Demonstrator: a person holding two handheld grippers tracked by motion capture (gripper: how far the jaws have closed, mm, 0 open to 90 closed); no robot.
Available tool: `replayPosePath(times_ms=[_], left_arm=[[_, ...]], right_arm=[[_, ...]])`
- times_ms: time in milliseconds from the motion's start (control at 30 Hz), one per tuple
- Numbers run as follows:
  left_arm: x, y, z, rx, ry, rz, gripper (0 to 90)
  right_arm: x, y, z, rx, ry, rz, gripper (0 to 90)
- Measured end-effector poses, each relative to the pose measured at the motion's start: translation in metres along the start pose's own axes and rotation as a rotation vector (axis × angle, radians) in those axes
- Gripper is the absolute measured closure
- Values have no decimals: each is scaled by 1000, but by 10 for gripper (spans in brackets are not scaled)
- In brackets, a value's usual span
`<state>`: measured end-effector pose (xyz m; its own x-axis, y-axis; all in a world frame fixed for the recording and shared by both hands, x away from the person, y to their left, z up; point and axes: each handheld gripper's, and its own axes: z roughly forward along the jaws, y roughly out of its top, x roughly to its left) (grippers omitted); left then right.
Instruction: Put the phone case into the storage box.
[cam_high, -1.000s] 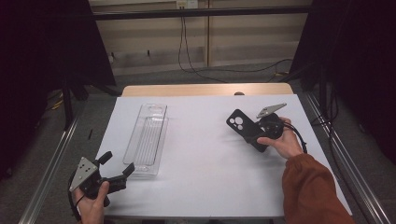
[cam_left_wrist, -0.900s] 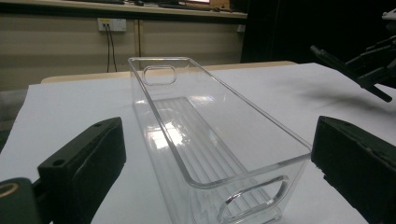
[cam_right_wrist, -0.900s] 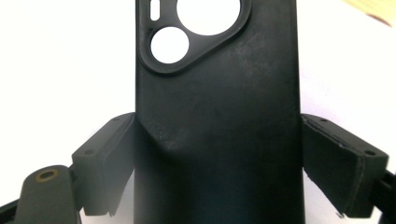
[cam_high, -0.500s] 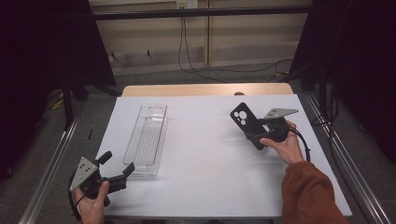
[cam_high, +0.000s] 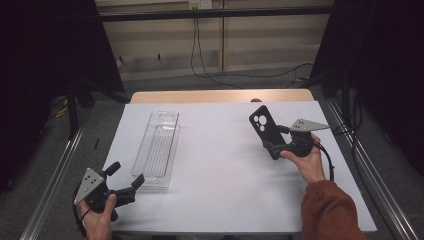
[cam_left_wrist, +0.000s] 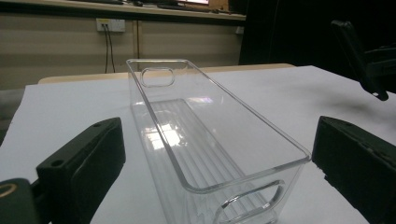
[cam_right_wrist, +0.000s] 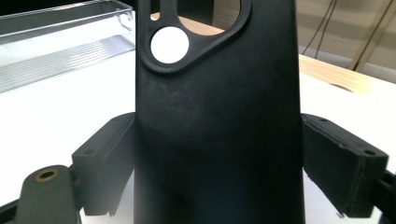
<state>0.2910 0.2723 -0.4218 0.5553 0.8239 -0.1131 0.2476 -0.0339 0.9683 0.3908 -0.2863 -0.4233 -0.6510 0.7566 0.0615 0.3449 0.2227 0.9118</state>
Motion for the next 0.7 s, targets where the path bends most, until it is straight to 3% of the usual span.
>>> replayPosePath(times_ms=[133, 500, 700], left_arm=[[-2, 1, 1, -5, -6, -9, 28], [-5, 5, 3, 6, -39, 26, 28], [-7, 5, 6, 22, -58, 22, 28]], right_arm=[[5, -3, -4, -15, 18, 12, 147], [26, -8, -18, -32, 82, 2, 147], [40, -12, -22, -18, 115, -14, 147]])
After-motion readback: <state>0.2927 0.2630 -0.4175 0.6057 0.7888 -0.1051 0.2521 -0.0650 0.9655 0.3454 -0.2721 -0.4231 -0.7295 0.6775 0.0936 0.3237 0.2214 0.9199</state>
